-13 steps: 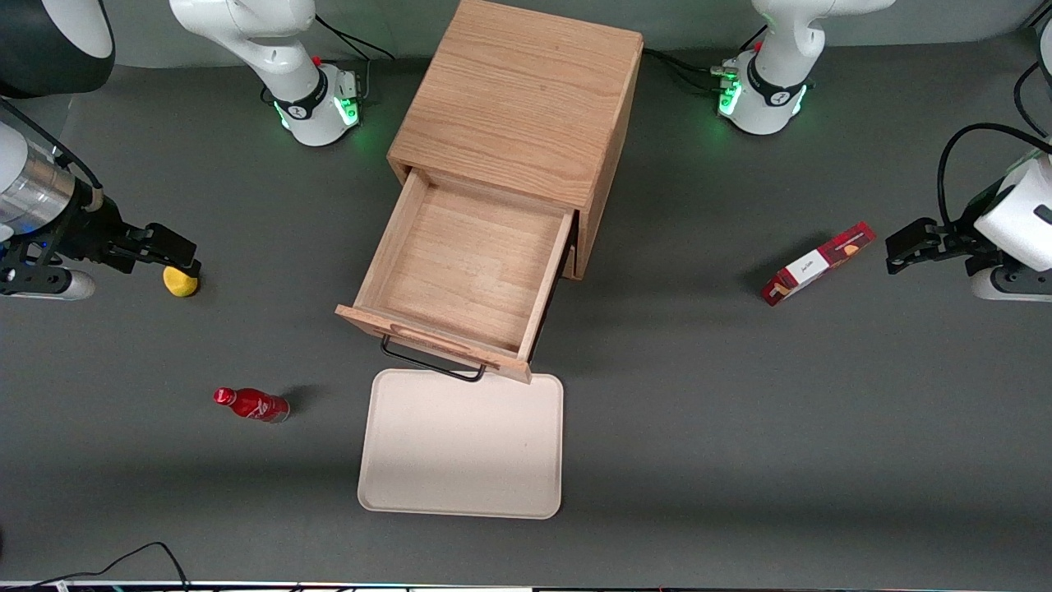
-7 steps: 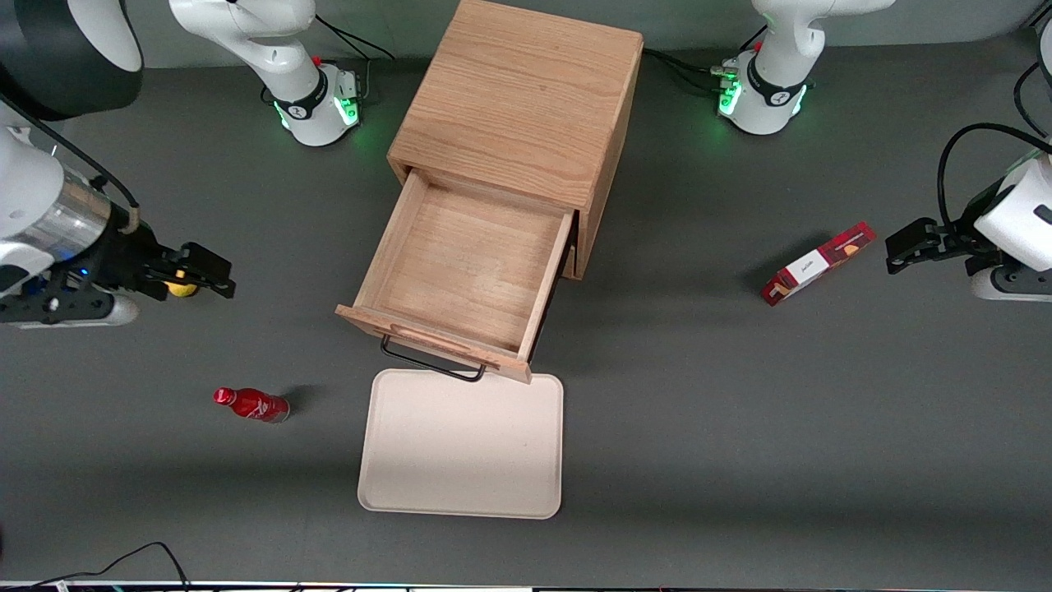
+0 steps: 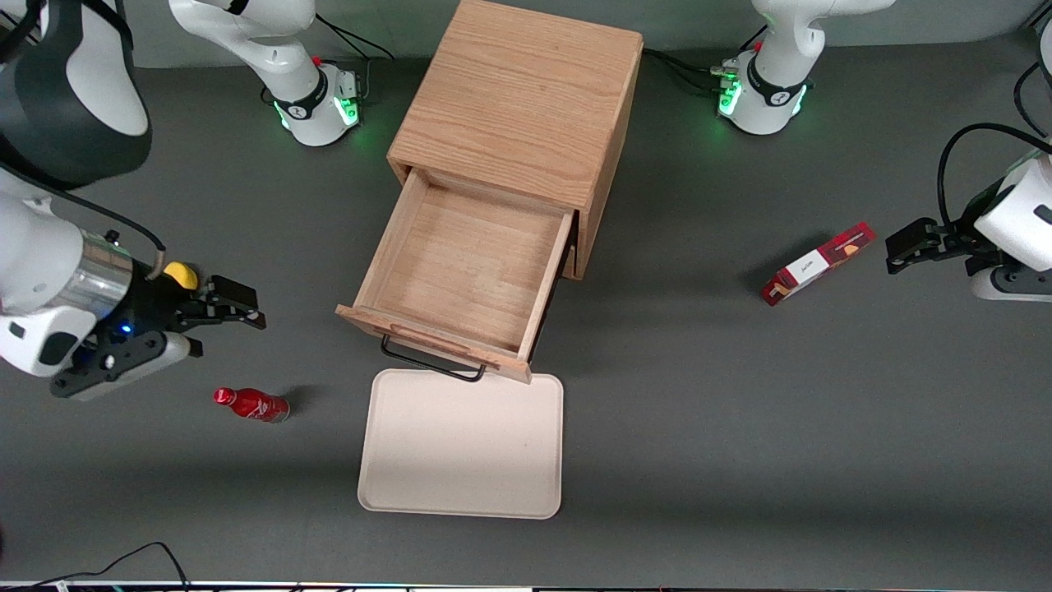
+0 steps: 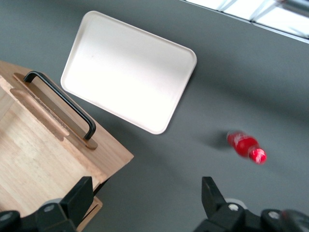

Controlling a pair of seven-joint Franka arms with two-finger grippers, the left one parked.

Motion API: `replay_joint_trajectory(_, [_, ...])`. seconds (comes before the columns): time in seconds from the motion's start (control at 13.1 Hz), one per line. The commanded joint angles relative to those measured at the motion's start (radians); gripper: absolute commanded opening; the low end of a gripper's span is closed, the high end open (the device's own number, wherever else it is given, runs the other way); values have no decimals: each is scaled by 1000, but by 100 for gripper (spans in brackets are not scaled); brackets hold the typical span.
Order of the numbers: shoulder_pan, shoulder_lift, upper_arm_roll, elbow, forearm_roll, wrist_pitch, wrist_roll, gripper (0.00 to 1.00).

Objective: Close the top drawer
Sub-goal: 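Move the right gripper to the open drawer's black handle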

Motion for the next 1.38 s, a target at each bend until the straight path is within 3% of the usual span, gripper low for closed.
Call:
replay_joint_trajectory(0.0, [23, 139, 39, 166, 13, -20, -87, 100])
replay_joint_trajectory(0.38, [25, 300, 185, 268, 10, 32, -115, 100])
replay_joint_trajectory(0.53, [83, 325, 176, 269, 3, 34, -112, 100])
replay_joint_trajectory(0.84, [88, 362, 182, 268, 0, 46, -184, 100])
replay_joint_trajectory(1.07, [112, 380, 187, 263, -55, 79, -196, 100])
replay_joint_trajectory(1.3, [115, 403, 187, 258, -68, 104, -234, 100])
